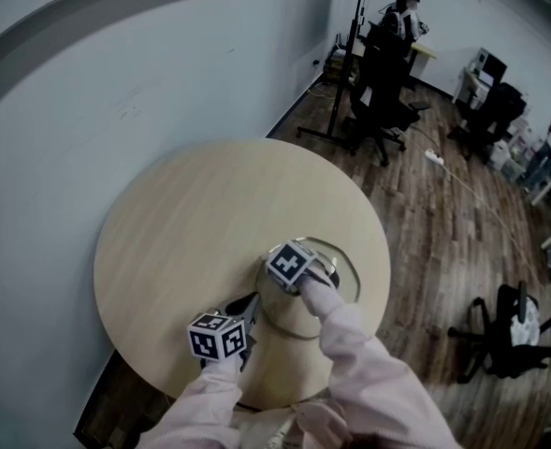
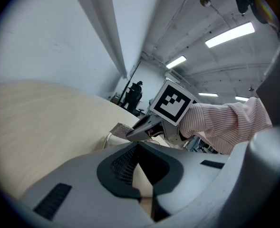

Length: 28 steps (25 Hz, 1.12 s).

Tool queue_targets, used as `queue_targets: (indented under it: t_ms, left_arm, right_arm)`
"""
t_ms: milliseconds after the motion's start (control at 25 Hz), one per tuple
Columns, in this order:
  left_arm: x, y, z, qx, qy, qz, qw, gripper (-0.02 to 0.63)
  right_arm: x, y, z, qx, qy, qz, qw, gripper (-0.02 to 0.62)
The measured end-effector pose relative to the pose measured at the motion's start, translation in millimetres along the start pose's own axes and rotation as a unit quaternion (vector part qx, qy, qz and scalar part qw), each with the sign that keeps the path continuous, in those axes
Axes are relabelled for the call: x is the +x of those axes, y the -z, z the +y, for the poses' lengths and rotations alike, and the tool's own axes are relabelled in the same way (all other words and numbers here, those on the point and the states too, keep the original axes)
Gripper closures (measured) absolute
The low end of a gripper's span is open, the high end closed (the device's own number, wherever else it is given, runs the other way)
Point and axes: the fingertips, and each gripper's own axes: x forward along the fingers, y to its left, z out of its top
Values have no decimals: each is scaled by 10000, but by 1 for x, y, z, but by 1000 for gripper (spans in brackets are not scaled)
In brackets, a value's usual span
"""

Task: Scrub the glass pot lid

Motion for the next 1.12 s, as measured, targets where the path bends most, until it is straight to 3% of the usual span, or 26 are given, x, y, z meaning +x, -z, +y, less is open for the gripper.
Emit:
queue_targets:
  t_ms: [1120]
  left_arm:
    - [-28,6,1,25,84,-21,10000,609]
  right_arm:
    - [3,5,51,-921,58,170,9956,508]
